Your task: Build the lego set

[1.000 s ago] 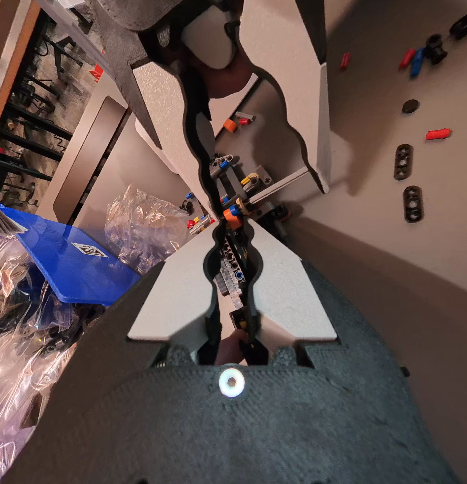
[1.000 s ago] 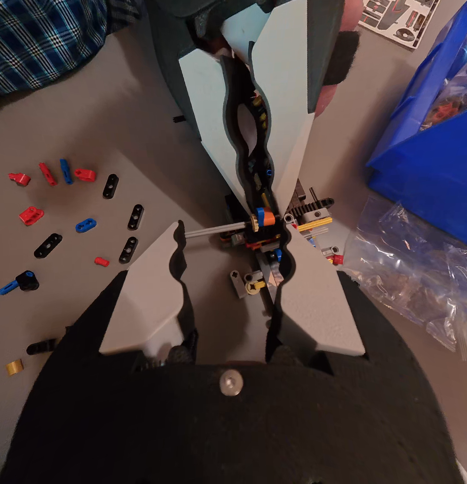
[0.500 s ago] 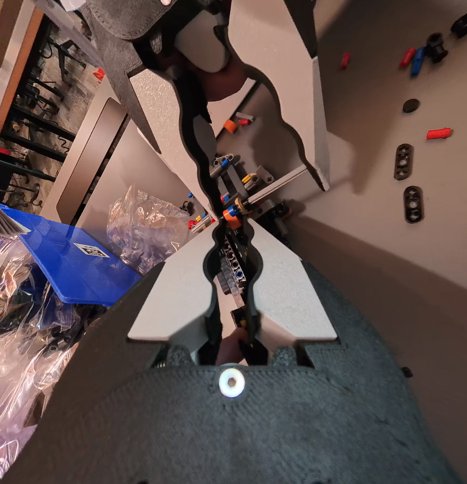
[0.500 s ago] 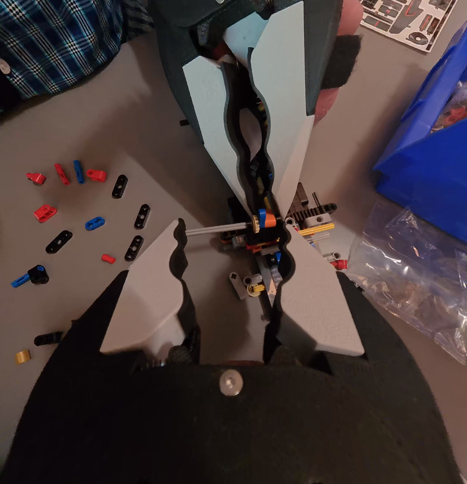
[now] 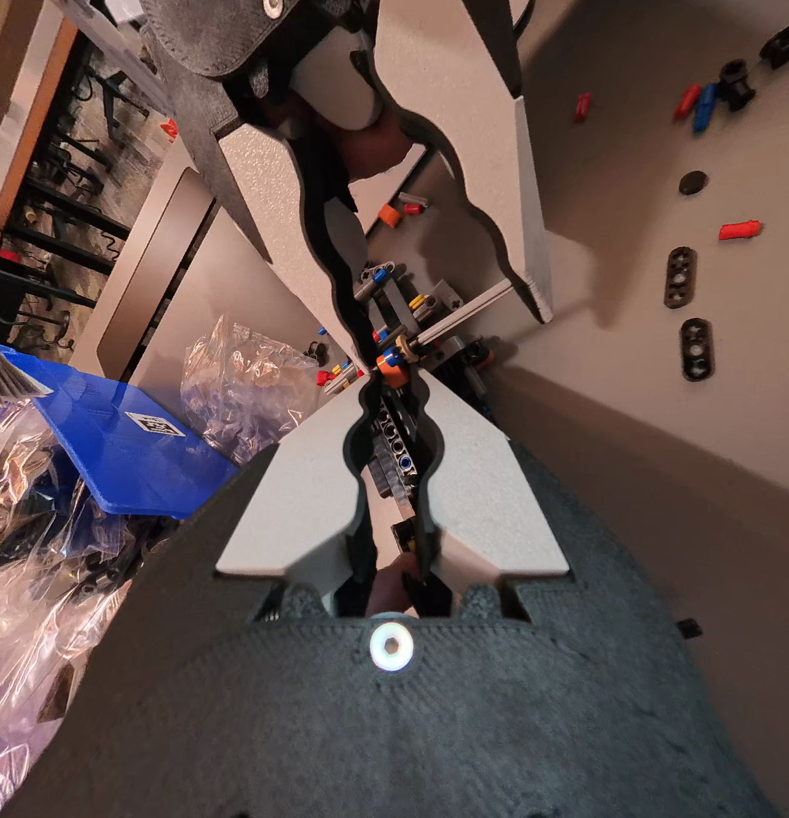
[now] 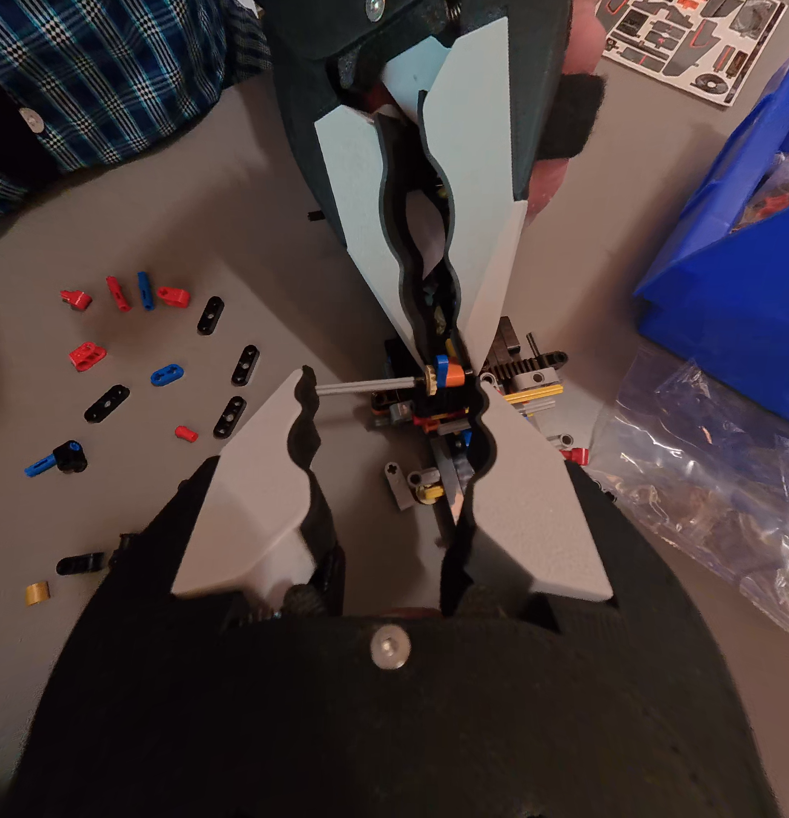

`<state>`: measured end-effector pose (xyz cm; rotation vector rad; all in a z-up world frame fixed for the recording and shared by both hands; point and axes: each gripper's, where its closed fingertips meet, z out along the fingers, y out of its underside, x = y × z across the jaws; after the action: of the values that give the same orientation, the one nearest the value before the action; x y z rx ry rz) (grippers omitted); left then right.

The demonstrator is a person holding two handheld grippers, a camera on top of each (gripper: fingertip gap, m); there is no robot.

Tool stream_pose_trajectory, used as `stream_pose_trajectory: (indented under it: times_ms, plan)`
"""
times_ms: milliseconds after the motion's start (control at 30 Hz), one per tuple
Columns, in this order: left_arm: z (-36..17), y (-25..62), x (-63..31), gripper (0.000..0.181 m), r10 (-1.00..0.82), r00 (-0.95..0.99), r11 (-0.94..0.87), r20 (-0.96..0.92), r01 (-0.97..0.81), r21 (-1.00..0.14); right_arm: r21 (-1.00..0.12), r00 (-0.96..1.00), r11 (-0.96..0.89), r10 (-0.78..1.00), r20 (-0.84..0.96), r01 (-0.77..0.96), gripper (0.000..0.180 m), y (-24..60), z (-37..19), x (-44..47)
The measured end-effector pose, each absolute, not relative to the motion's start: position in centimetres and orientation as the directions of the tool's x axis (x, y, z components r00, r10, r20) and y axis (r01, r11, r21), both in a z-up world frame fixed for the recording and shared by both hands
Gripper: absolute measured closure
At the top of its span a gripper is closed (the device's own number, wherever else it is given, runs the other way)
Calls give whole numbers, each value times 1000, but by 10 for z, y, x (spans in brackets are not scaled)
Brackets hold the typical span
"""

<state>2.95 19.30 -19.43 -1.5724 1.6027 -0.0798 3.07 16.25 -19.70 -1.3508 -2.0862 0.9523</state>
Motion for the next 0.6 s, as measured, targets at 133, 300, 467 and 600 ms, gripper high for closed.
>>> stream_pose_trajectory:
  times_ms: [133,300,467,600]
  plan:
    - [-194,191,32,169,-848,170,201,-502,-774,-601,-772,-411,274,911,17,574,120,163,-196,32]
    - [-194,193,33,169,-851,172,195,-496,-773,-604,-764,-401,281,916,31,581,120,165,-197,33]
    - [-194,192,32,169,-856,172,192,-487,-770,-609,-754,-403,292,914,39,589,120,165,-197,33]
    - [-194,195,32,169,-874,187,167,-449,-751,-638,-773,-360,218,933,-14,595,118,168,-196,32]
